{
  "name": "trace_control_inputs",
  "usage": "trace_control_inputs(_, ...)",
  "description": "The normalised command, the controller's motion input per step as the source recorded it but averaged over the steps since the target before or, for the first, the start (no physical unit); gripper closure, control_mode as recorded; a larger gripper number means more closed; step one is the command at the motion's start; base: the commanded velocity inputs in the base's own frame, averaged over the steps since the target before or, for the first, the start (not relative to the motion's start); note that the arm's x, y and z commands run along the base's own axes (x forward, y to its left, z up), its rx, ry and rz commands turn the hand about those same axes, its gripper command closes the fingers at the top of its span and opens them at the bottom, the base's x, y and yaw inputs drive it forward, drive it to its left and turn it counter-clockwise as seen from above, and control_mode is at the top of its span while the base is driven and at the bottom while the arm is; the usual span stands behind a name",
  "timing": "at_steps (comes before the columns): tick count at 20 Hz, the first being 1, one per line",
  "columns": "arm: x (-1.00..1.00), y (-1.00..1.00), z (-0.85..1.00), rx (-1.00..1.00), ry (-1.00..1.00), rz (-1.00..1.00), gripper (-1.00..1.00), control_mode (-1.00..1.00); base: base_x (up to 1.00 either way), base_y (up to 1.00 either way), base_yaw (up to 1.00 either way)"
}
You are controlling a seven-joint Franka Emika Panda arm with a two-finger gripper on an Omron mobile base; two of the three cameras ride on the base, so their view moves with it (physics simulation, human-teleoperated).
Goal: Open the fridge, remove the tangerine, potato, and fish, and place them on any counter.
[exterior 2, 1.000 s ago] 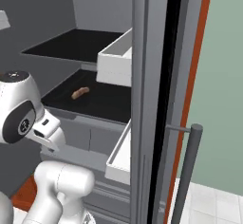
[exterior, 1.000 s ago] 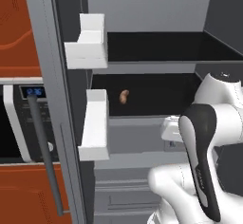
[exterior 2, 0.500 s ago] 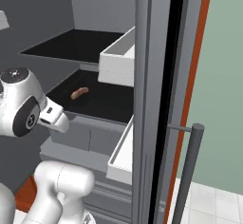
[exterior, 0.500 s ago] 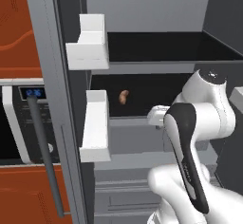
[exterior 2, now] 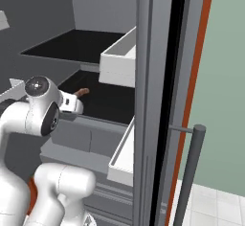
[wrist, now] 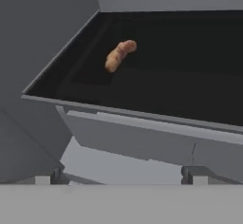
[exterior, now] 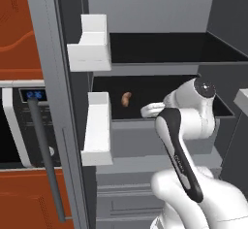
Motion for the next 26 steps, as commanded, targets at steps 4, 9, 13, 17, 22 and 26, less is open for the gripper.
trace_control_inputs(4,0.58,0.55,0.02,-0.07,-0.01,-0.05,-1.00,-1.00,0.00,0.00,0.00)
trace_control_inputs(9,0.48,0.33,0.00,-0.02,0.00,-0.22,-1.00,-1.00,0.00,0.00,0.00)
trace_control_inputs(13,0.62,0.10,0.00,0.00,0.00,-0.19,-1.00,-1.00,0.00,0.00,0.00)
trace_control_inputs(17,0.71,0.00,0.00,0.00,0.00,-0.12,-1.00,-1.00,0.00,0.00,0.00)
trace_control_inputs(22,0.55,0.00,-0.01,0.00,0.00,-0.03,-1.00,-1.00,0.00,0.00,0.00)
trace_control_inputs(26,0.47,0.00,-0.15,0.00,0.01,-0.01,-1.00,-1.00,0.00,0.00,0.00)
